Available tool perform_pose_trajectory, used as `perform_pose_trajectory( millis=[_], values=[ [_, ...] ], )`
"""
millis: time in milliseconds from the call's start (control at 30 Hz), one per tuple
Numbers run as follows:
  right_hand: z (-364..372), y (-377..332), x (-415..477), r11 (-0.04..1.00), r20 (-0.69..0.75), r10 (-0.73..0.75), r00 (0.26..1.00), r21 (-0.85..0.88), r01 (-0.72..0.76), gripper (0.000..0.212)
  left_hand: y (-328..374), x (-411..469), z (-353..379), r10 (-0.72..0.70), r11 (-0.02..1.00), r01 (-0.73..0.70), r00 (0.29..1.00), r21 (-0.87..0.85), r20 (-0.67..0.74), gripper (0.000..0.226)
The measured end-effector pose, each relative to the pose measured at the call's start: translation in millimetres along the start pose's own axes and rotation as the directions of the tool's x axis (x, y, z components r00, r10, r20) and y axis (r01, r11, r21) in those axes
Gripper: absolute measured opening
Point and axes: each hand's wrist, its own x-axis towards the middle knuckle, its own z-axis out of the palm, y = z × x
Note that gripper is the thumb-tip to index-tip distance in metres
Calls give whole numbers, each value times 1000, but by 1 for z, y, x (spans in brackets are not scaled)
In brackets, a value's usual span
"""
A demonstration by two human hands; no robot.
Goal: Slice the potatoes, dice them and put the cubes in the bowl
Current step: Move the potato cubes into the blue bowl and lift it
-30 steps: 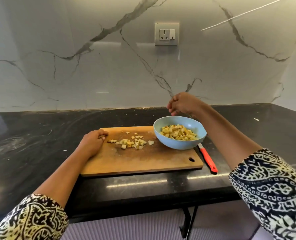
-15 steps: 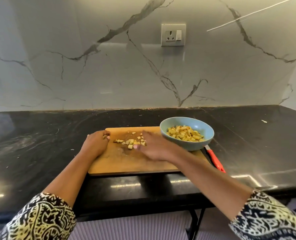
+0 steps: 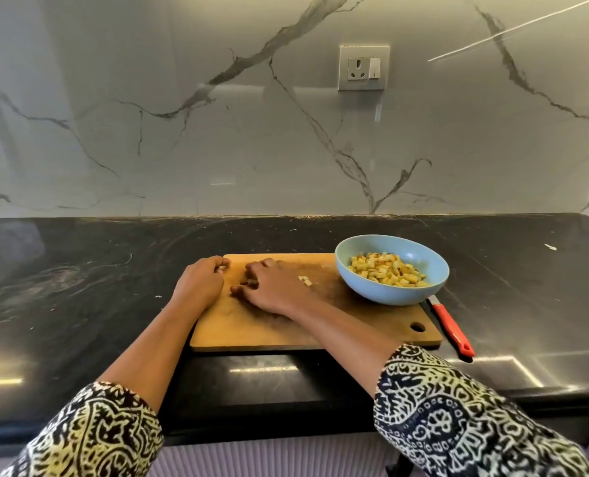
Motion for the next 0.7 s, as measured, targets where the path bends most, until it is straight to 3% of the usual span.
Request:
perform_pose_trajectory(
  millis=[100, 200, 333, 433, 567, 700],
  values=[
    [-2, 2, 1, 990, -132, -139, 981, -44, 135, 28, 0, -1, 0, 10, 1000, -10, 1000, 11, 3, 35],
    [-6, 10, -3, 978, -206, -196, 959, -117, 175, 18, 0, -2, 2, 24, 999, -24, 1000, 25, 7, 35],
    [-13, 32, -12, 990, -232, -89, 969, -128, 60, 24, 1, -2, 2, 40, 998, -41, 999, 48, 23, 35],
    [-15, 41, -24, 998, -57, 15, 998, -57, -19, 36, 5, -4, 4, 33, 997, -36, 998, 71, 45, 36],
    [-10, 34, -35, 993, -49, -57, 997, -107, 52, 44, 8, -5, 6, 31, 996, -36, 998, 80, 57, 38],
    [-12, 25, -28, 992, -123, -124, 985, -39, 120, 25, 9, -6, 6, 32, 996, -37, 997, 80, 68, 38]
  ],
)
